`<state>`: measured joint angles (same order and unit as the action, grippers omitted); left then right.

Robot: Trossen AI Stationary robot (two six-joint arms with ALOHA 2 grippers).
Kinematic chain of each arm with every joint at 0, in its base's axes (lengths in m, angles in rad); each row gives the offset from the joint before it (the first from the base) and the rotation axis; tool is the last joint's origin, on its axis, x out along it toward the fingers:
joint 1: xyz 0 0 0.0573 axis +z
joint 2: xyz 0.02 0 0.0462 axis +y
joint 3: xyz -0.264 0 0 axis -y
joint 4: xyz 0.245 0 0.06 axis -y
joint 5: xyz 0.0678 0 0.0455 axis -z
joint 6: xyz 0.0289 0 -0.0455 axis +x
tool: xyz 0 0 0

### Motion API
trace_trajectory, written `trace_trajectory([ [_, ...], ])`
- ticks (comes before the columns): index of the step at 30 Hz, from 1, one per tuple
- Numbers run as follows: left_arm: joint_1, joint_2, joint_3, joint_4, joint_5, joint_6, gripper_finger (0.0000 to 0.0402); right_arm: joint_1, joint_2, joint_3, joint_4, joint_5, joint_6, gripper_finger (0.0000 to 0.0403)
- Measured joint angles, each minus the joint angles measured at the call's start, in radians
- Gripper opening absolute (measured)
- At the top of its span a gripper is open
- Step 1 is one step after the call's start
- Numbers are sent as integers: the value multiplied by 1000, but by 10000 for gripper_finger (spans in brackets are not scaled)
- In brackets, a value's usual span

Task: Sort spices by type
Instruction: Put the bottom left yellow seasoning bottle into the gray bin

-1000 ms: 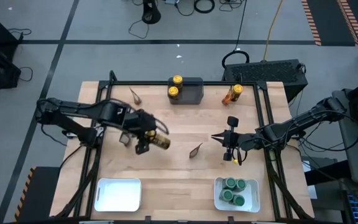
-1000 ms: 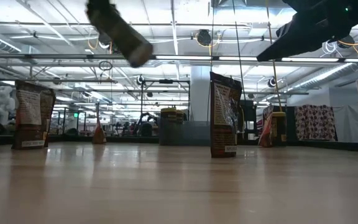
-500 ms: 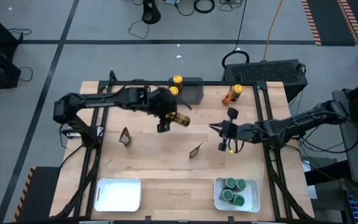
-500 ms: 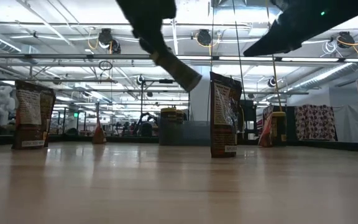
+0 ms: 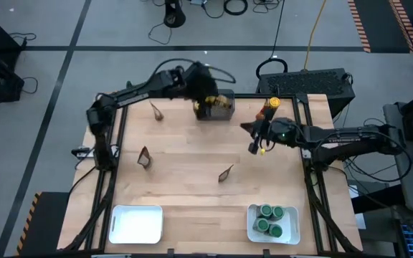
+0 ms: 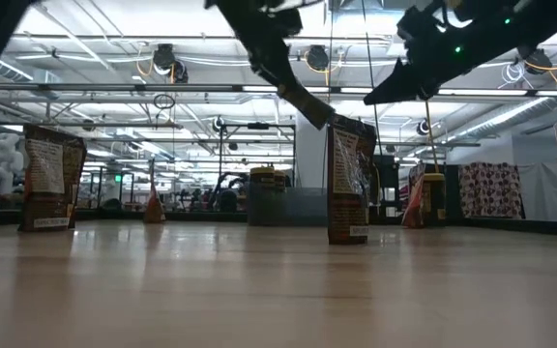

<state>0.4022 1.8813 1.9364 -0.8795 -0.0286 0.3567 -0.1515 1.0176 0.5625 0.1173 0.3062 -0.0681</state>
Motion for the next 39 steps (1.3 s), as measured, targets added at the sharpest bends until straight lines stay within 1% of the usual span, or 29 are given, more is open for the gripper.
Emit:
trace_trajectory([
  [2,20,73,106,-67,-1,33,242,-44,0,0,16,-10,1,6],
  [4,38,150,220,-130,-9,67,242,-94,0,0,26,-61,4,6],
  [8,72,295,420,-252,-75,114,242,-186,0,0,32,-164,54,6],
  [10,87,318,398,-246,-100,133,242,-216,0,0,15,-202,66,6],
  [12,102,341,387,-277,-104,151,242,-234,0,0,4,-235,67,6],
  [17,114,386,387,-324,-105,150,242,-240,0,0,-16,-237,66,6],
  [21,114,407,387,-312,-85,156,242,-240,0,0,-17,-237,64,6],
  [31,111,444,387,-309,-86,170,242,-240,0,0,-24,-235,95,6],
  [39,91,483,386,-310,-143,204,242,-239,0,0,-35,-234,109,6],
])
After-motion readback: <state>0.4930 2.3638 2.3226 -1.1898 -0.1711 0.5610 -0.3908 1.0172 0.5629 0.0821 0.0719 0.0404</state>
